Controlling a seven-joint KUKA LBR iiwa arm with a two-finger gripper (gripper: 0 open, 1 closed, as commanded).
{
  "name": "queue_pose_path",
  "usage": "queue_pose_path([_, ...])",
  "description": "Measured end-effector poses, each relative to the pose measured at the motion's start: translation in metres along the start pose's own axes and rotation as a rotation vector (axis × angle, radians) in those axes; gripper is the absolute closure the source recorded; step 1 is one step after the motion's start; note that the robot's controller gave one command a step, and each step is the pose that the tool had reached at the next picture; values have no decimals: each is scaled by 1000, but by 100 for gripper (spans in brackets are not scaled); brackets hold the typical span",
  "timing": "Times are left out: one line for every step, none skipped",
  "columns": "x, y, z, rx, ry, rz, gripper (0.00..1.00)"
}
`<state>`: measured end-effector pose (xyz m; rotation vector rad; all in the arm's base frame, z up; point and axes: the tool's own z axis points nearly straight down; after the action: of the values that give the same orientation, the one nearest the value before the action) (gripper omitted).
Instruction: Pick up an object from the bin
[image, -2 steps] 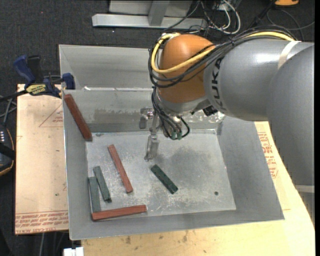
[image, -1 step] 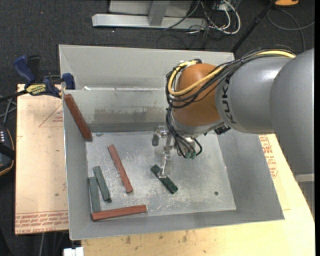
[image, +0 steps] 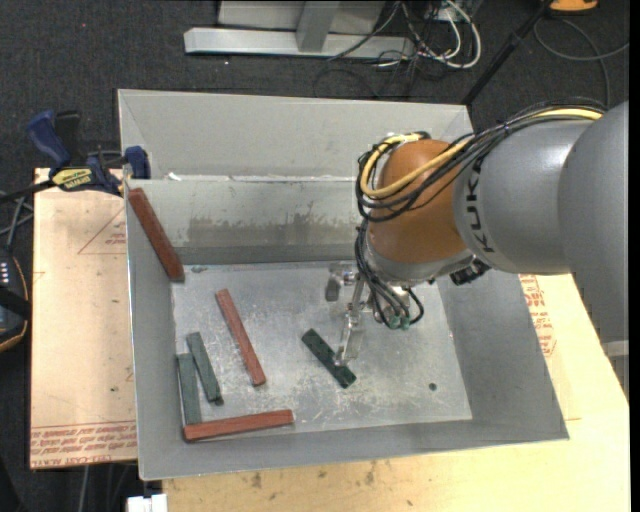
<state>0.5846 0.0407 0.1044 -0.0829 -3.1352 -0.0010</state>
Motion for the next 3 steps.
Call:
queue_pose_path([28,15,-21,0,-5,20,0])
queue_pose_path([37,-5,38,0,-1,160,0])
queue_pose_path([41,-3,34,-1,-6,146,100])
